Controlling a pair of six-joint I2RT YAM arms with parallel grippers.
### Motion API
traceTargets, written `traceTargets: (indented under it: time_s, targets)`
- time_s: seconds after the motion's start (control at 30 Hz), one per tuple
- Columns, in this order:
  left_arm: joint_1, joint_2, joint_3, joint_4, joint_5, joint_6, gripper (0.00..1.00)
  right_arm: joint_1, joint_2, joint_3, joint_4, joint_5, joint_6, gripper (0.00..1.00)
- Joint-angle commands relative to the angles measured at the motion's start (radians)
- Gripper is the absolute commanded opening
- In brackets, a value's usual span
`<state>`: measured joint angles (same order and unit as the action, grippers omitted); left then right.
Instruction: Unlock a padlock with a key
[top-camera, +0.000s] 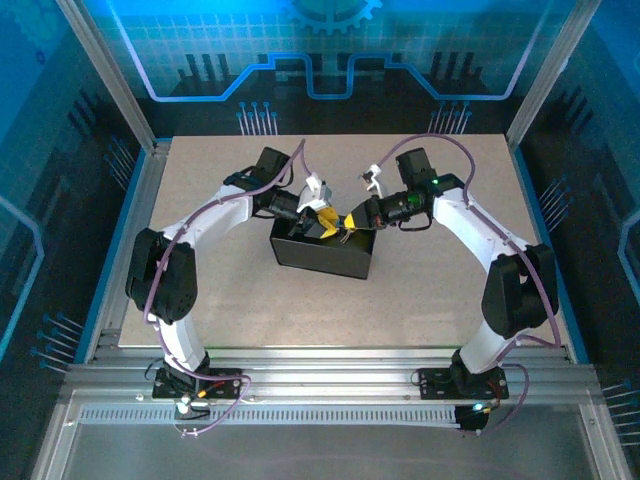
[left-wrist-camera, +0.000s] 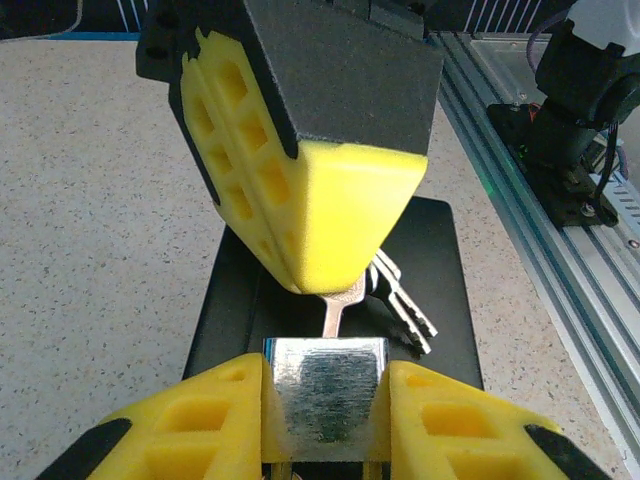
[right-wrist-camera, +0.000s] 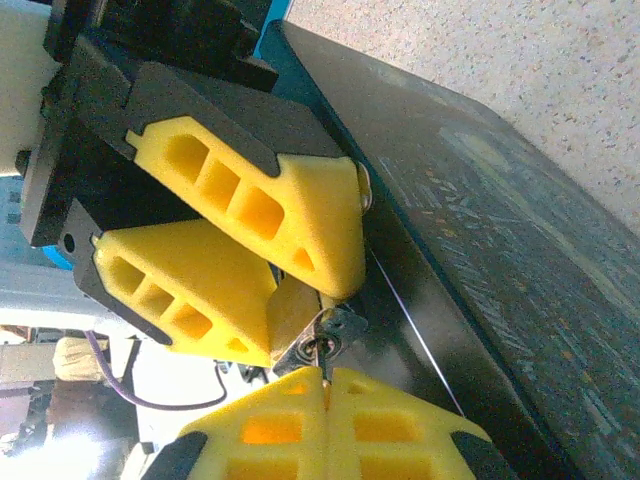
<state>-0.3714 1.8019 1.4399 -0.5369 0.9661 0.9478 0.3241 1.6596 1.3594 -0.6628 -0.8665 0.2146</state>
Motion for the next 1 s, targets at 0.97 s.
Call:
traceTargets:
  time_s: [0.97]
  targets:
    - [0.003,-0.01,-0.026,0.191,-0.082,-0.038,0.0,0.014,-0.053,-0.093,0.102,-0.161,0.316,0.25]
